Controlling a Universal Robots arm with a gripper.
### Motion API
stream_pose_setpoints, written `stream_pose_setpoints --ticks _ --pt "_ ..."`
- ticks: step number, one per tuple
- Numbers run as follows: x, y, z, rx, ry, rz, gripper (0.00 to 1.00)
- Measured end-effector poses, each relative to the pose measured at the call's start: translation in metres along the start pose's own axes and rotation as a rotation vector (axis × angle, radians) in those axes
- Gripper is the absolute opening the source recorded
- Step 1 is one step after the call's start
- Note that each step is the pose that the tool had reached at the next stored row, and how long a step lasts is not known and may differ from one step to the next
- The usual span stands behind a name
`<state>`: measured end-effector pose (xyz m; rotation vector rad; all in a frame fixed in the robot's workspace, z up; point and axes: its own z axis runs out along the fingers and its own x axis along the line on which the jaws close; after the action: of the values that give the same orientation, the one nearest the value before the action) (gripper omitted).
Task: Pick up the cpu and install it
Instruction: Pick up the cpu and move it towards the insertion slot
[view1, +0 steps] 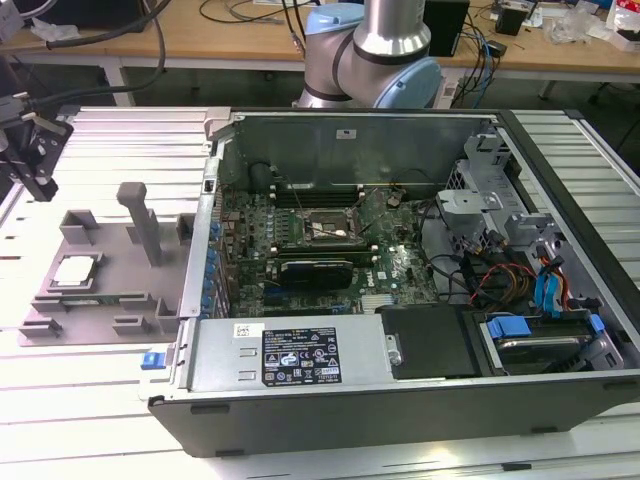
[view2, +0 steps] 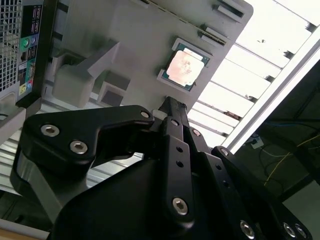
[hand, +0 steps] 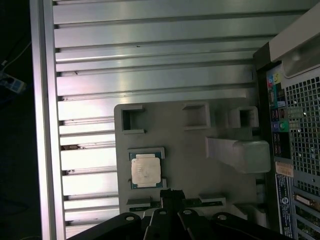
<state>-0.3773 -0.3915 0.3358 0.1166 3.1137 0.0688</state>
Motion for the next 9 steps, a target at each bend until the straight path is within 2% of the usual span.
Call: stream_pose_setpoints --ticks 3,7,9 --pt "0.0001 -0.0001 0.0011 -0.0001 -0.0001 0.000 0.11" --pt "0.0033 -0.0005 0.0104 0.0000 -0.0001 0.000 0.11" --pt "0.0041 -0.0006 0.0125 0.0000 0.0000 0.000 0.11"
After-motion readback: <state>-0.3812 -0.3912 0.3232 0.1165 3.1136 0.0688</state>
